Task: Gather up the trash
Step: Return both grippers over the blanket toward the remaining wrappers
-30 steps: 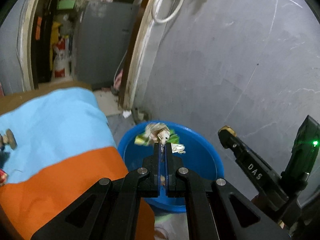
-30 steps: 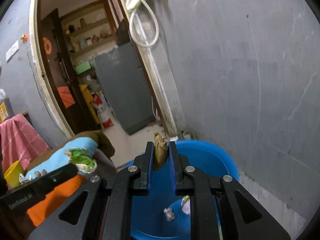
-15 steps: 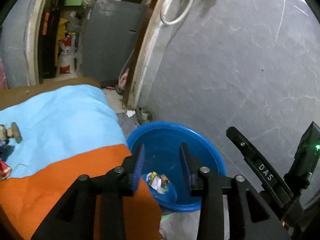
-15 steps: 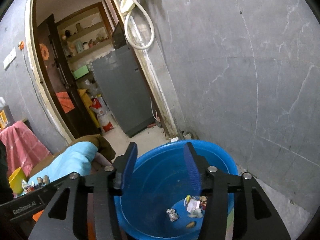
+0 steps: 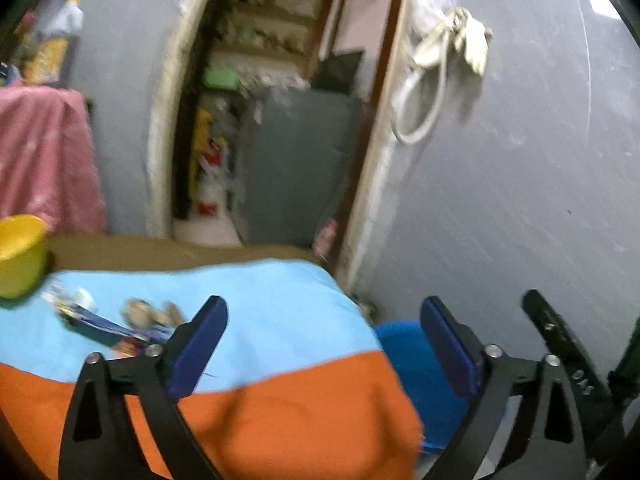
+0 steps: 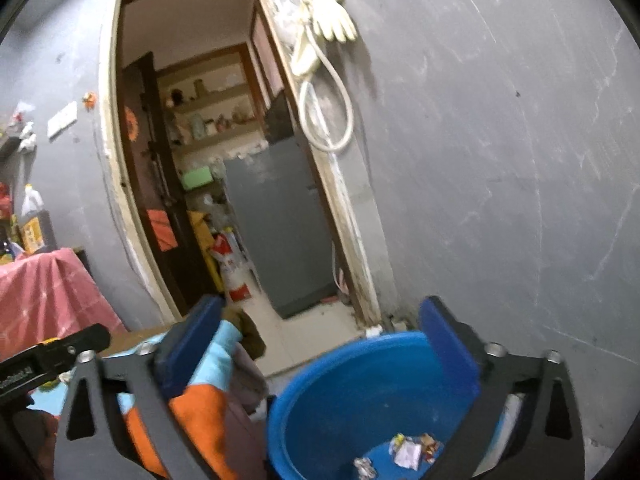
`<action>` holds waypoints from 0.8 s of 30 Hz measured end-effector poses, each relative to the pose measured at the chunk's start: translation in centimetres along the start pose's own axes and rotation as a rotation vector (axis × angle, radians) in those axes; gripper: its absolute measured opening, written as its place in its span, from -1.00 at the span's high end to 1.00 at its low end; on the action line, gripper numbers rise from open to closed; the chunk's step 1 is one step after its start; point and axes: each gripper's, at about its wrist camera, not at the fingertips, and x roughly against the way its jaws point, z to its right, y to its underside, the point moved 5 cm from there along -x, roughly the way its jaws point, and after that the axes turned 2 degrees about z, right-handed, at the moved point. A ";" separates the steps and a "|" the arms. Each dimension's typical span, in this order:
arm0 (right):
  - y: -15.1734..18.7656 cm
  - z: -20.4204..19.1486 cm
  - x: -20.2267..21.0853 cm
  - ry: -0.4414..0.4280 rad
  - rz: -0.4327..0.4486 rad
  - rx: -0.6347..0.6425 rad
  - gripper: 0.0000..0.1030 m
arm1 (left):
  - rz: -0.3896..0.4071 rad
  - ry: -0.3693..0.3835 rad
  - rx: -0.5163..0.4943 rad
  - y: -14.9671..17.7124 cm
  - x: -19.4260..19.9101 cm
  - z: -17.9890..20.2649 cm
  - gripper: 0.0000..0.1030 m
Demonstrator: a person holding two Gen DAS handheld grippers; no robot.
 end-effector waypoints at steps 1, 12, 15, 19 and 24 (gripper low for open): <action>-0.2 -0.7 0.3 -0.014 0.023 0.008 -1.00 | 0.026 -0.022 -0.002 -0.3 0.7 -0.8 -0.93; -0.9 -8.5 3.1 -0.186 0.210 0.144 -1.00 | 0.193 -0.222 0.030 -0.9 7.2 -8.3 -0.95; -0.7 -10.8 3.8 -0.228 0.250 0.183 -1.00 | 0.231 -0.274 0.036 -0.8 9.0 -9.9 -0.96; 0.0 -13.6 4.6 -0.282 0.286 0.213 -1.00 | 0.265 -0.327 0.043 -0.7 10.9 -12.5 -0.96; 0.7 -16.7 4.6 -0.347 0.281 0.232 -1.00 | 0.286 -0.381 0.037 -0.2 12.7 -15.3 -0.96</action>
